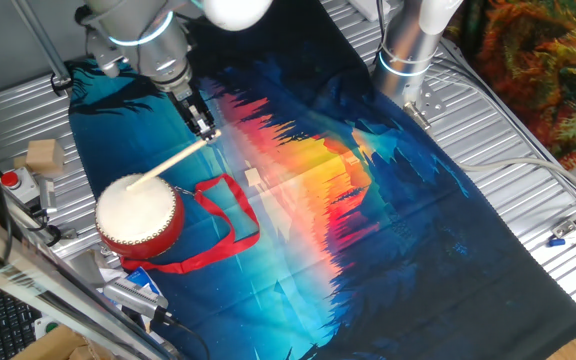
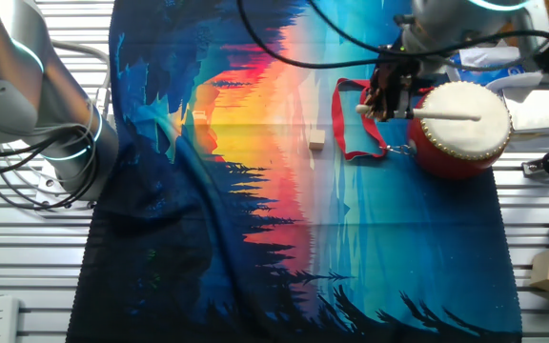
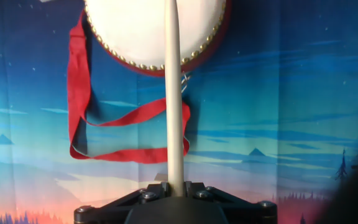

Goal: Play the drum

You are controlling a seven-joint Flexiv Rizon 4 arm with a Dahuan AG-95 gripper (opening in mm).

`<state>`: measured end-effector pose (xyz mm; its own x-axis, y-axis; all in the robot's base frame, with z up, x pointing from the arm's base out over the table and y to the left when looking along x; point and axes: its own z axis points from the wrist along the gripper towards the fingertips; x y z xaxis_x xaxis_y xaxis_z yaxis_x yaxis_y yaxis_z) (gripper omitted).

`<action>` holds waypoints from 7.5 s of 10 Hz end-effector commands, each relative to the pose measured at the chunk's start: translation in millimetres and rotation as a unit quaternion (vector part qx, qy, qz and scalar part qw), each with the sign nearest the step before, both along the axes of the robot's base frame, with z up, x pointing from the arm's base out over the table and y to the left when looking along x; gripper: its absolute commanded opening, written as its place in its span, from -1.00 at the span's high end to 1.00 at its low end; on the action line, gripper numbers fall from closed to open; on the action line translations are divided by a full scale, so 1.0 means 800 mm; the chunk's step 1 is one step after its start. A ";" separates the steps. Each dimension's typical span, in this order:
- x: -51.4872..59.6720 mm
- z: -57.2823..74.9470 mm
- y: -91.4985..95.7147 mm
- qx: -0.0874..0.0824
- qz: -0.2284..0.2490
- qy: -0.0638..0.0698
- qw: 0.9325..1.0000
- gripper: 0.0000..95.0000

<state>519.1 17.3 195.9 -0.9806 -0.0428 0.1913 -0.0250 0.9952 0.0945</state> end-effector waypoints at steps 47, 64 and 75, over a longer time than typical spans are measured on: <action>0.009 0.000 0.007 0.001 -0.018 0.021 1.000 1.00; 0.015 -0.016 0.009 0.005 -0.018 0.016 1.000 1.00; 0.015 -0.015 0.009 0.003 -0.027 0.014 1.000 1.00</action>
